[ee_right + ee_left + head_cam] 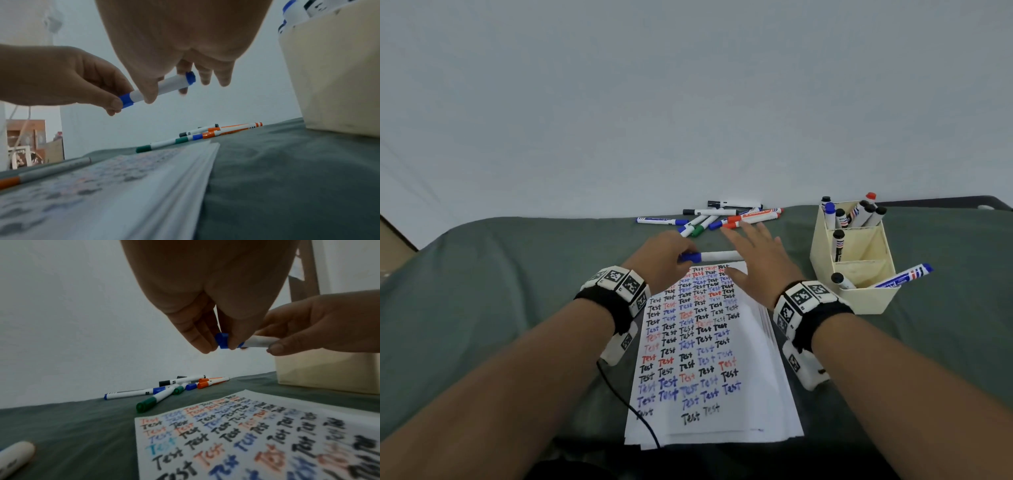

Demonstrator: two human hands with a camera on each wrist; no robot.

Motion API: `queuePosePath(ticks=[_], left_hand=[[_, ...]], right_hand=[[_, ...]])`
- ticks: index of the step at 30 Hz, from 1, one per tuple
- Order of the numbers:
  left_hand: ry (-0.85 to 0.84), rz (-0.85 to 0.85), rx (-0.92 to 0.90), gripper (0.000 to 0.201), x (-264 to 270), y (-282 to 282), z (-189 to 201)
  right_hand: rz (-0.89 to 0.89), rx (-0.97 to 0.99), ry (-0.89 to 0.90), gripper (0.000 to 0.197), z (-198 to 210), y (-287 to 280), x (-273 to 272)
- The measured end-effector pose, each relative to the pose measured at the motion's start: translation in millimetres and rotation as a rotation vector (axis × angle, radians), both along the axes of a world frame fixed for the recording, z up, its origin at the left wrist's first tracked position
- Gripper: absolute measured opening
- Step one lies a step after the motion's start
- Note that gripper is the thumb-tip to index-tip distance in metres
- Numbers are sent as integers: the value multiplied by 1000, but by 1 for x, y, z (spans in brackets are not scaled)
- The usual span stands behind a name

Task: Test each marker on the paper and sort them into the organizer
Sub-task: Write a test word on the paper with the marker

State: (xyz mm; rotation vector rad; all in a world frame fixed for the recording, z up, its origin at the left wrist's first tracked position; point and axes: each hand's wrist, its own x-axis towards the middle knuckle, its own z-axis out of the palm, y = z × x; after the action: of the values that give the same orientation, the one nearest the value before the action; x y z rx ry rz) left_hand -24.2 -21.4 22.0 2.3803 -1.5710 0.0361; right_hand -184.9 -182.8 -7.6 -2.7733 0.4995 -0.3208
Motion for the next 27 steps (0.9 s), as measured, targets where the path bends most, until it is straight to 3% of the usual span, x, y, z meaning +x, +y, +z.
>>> queuePosePath(ticks=[3,5,8,11,14,21,27], left_hand=[[1,-42,-79,21,-16,4,10],[3,-42,-143,14,-24,6,14],[41,-51,-230,6,-35,8,17],[84,-98,-200,9,-48,7,23],[13,-162,-132,19,-57,5,29],[-69,-73,53,33,-57,15,28],[2,-47,11,28,-42,32,17]], right_hand=[[57,86,-88,37,15,6,-7],[59,162,-120,23,26,9,-12],[40,268,-174,21,40,10,-20],[8,335,-226,19,51,12,-27],[13,341,-246,14,56,15,-32],[49,354,-168,15,60,17,-39],[58,338,-129,20,58,23,-37]])
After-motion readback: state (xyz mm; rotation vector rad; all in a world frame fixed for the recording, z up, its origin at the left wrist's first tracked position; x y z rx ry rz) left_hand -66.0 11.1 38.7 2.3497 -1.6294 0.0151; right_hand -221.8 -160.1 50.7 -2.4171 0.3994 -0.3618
